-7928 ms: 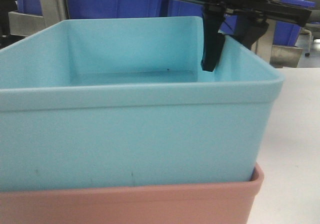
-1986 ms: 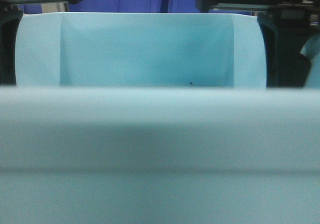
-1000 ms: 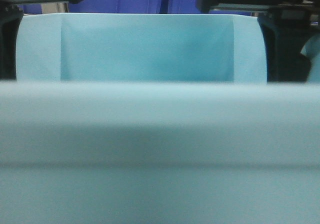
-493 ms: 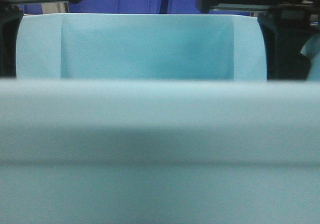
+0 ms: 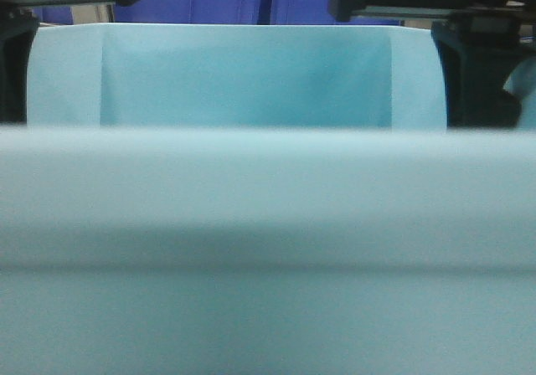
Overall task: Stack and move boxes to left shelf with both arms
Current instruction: 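Hold the stacked bins with both grippers while the base drives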
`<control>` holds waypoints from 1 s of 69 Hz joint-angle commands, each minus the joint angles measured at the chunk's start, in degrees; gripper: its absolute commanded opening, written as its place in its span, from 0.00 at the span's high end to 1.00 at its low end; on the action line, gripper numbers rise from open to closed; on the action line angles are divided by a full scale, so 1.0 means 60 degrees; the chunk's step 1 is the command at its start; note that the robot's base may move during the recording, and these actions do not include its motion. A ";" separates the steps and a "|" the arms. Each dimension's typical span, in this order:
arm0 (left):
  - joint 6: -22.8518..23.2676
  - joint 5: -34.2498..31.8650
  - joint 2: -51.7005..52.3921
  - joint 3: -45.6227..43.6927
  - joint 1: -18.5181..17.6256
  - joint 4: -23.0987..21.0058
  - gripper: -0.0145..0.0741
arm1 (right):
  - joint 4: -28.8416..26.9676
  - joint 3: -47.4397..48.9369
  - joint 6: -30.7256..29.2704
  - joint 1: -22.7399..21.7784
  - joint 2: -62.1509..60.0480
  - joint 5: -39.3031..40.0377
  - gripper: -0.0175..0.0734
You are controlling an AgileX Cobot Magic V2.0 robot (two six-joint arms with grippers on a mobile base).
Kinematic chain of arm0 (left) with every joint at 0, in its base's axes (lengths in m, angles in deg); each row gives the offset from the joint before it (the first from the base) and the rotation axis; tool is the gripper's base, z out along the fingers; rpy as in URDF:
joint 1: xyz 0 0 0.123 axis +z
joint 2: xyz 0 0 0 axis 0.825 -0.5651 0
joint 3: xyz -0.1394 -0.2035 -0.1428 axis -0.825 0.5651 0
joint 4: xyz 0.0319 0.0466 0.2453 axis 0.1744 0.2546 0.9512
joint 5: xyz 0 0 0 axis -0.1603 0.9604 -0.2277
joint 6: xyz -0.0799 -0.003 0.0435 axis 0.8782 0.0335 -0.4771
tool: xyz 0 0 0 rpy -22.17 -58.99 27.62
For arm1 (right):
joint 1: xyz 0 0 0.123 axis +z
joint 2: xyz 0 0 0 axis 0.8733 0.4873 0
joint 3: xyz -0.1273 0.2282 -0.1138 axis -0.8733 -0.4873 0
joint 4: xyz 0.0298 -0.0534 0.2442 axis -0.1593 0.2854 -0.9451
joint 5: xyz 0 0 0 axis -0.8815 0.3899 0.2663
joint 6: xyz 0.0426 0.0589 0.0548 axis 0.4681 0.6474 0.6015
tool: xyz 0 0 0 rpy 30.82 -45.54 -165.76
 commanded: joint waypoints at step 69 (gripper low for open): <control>0.0139 0.0865 0.0360 -0.0316 -0.0108 0.0024 0.85 | 0.0150 0.0302 -0.0048 0.0035 -0.0359 0.0190 0.75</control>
